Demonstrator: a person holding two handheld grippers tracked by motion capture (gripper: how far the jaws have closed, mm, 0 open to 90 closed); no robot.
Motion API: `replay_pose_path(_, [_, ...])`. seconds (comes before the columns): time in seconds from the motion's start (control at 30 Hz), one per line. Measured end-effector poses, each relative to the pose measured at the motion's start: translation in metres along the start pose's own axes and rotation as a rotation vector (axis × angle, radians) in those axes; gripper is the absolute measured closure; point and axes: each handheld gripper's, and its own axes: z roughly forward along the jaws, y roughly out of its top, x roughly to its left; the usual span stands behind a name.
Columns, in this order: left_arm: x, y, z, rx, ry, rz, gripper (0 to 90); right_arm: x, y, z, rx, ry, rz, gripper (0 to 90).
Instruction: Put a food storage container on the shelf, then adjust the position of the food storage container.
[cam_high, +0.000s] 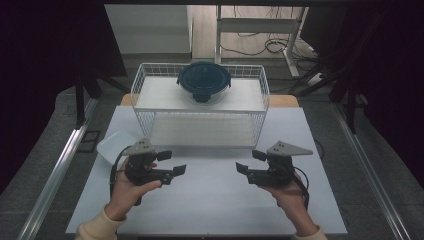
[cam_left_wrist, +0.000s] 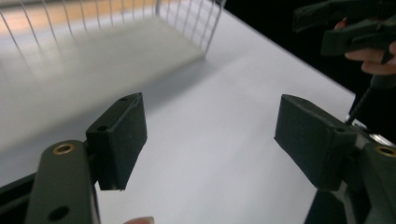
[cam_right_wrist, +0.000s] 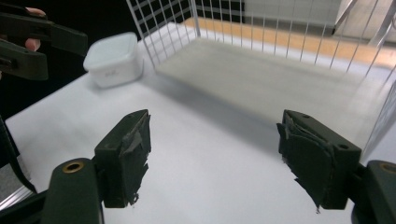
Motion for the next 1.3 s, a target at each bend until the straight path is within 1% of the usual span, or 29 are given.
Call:
replay_pose_path(0.07, [0.001,-0.013,0.008,0.033,0.01,-0.015,25.8,0.0,-0.012,0.001,0.014,-0.007,0.003,25.5])
replay_pose_path(0.13, [0.003,-0.024,0.015,0.077,0.014,-0.021,26.0,0.002,-0.025,0.003,0.031,-0.015,0.002,26.2])
replay_pose_path(0.2, [0.003,-0.032,0.017,0.094,0.037,-0.017,26.1,0.004,-0.037,0.007,0.058,-0.01,0.006,26.3])
replay_pose_path(0.3, [0.005,-0.04,0.018,0.109,0.061,-0.018,26.2,0.005,-0.053,0.011,0.096,-0.002,0.004,26.4])
replay_pose_path(0.37, [0.007,-0.043,0.017,0.113,0.076,-0.018,26.2,0.005,-0.059,0.011,0.107,0.004,0.002,26.4])
replay_pose_path(0.43, [0.008,-0.046,0.017,0.115,0.082,-0.021,26.2,0.003,-0.061,0.009,0.11,0.006,0.002,26.6])
replay_pose_path(0.53, [0.01,-0.047,0.018,0.118,0.087,-0.028,26.2,-0.001,-0.061,0.006,0.09,0.0,0.016,26.8])
replay_pose_path(0.57, [0.01,-0.048,0.018,0.119,0.088,-0.029,26.2,-0.002,-0.061,0.005,0.086,0.006,0.028,26.8])
replay_pose_path(0.6, [0.01,-0.048,0.018,0.117,0.089,-0.03,26.2,-0.004,-0.061,0.004,0.08,0.016,0.045,26.8])
replay_pose_path(0.67, [0.008,-0.048,0.018,0.115,0.089,-0.027,26.1,-0.006,-0.06,0.002,0.074,0.022,0.061,26.8])
replay_pose_path(0.83, [0.007,-0.046,0.014,0.1,0.094,-0.023,25.7,-0.008,-0.058,-0.004,0.048,0.018,0.057,26.8])
replay_pose_path(0.93, [0.008,-0.045,0.013,0.097,0.095,-0.023,25.7,-0.009,-0.058,-0.007,0.046,0.016,0.068,26.8])
replay_pose_path(1.03, [0.008,-0.042,0.011,0.091,0.096,-0.02,25.6,-0.01,-0.058,-0.008,0.04,0.037,0.095,26.8])
replay_pose_path(1.1, [0.01,-0.039,0.006,0.083,0.1,-0.022,25.5,-0.009,-0.057,-0.009,0.042,0.035,0.09,26.7])
replay_pose_path(1.17, [0.012,-0.031,-0.001,0.081,0.092,-0.024,25.3,-0.01,-0.056,-0.01,0.038,0.038,0.092,26.6])
replay_pose_path(1.2, [0.013,-0.028,-0.006,0.071,0.094,-0.024,25.1,-0.01,-0.055,-0.01,0.04,0.041,0.094,26.6])
replay_pose_path(1.23, [0.015,-0.024,-0.012,0.062,0.106,-0.019,25.2,-0.01,-0.055,-0.011,0.037,0.037,0.093,26.6])
replay_pose_path(1.3, [0.019,-0.014,-0.024,0.058,0.13,-0.006,25.2,-0.011,-0.054,-0.012,0.035,0.035,0.095,26.6])
